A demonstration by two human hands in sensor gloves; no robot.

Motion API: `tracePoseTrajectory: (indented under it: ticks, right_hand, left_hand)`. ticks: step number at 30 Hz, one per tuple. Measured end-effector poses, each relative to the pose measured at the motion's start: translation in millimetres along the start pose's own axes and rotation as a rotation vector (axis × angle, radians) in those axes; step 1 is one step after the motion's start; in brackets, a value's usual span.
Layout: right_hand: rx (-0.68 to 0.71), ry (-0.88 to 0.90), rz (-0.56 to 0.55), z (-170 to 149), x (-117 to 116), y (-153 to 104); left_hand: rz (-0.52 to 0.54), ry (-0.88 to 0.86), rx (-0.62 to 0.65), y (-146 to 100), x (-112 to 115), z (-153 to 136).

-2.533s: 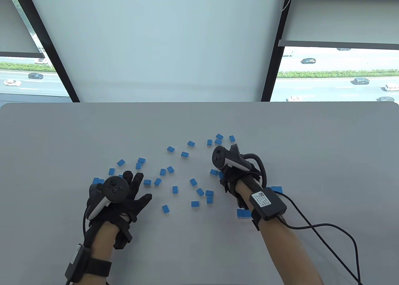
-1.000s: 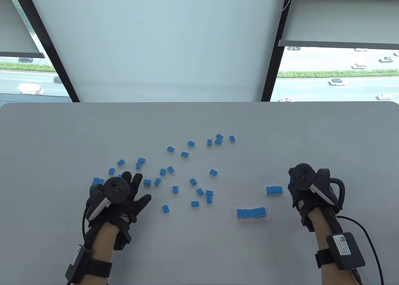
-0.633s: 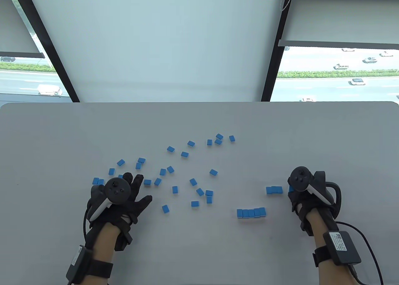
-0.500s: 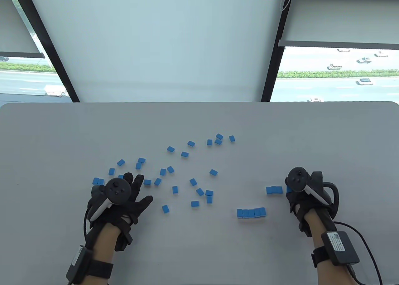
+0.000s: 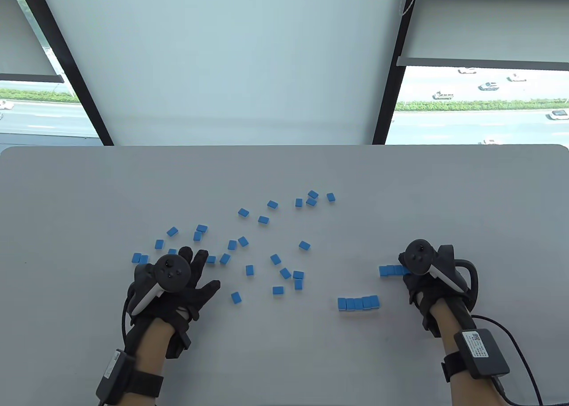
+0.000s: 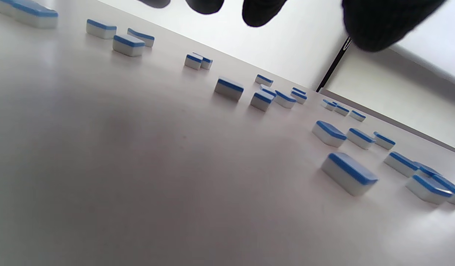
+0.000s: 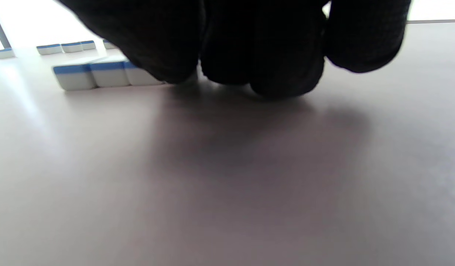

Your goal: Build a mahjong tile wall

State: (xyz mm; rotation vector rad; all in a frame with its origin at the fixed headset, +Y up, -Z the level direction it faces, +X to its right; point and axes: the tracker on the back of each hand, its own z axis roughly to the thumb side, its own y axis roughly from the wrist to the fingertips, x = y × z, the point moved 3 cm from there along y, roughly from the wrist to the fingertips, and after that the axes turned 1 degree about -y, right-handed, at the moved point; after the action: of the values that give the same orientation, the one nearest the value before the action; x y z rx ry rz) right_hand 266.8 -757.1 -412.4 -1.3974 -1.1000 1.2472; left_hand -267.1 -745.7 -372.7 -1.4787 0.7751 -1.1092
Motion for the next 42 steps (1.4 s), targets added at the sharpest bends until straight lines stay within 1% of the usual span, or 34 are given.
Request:
tracePoseTrajectory:
  ticks: [2, 4, 7, 9, 13, 15, 19, 22, 25, 27, 32, 36, 37, 42]
  right_hand:
    - [-0.007, -0.020, -0.029, 1, 8, -3]
    - [-0.005, -0.012, -0.074, 6, 21, -10]
    - [0.016, 0.033, -0.116, 17, 38, -16]
    - [0.053, 0.055, -0.130, 32, 50, -16]
    - [0.148, 0.006, -0.138, 79, 69, -9]
    - [0.202, -0.011, -0.160, 105, 78, -3]
    - [0.287, -0.084, -0.148, 156, 85, 11]
    - [0.326, -0.095, -0.083, 186, 79, 25]
    - [0.358, -0.123, -0.030, 208, 67, 41]
    - [0.361, -0.176, 0.015, 220, 54, 54]
    - [0.334, -0.199, 0.148, 228, 22, 77]
    - [0.336, -0.210, 0.217, 230, 3, 85]
    - [0.342, -0.203, 0.229, 231, -1, 85]
    - [0.361, -0.193, 0.207, 235, -4, 82]
  left_hand:
    - [0.000, 0.001, -0.001, 0, 0, 0]
    - [0.002, 0.001, -0.001, 0, 0, 0]
    - [0.012, -0.005, -0.001, -1, -2, 0]
    - [0.015, -0.007, -0.003, -1, -3, -1]
    - [0.021, -0.015, -0.005, -1, -4, -2]
    - [0.021, -0.018, -0.006, -1, -4, -3]
    - [0.017, -0.020, -0.003, -1, -4, -2]
    - [0.009, -0.015, 0.002, 0, -3, -1]
    - [0.008, -0.013, 0.005, 1, -4, -1]
    - [0.008, -0.019, 0.006, 1, -4, -2]
    - [0.000, -0.025, -0.004, 1, -4, -4]
    - [-0.005, -0.021, -0.004, 2, -4, -4]
    - [-0.003, -0.021, -0.003, 2, -4, -3]
    - [0.000, -0.022, -0.002, 2, -4, -3]
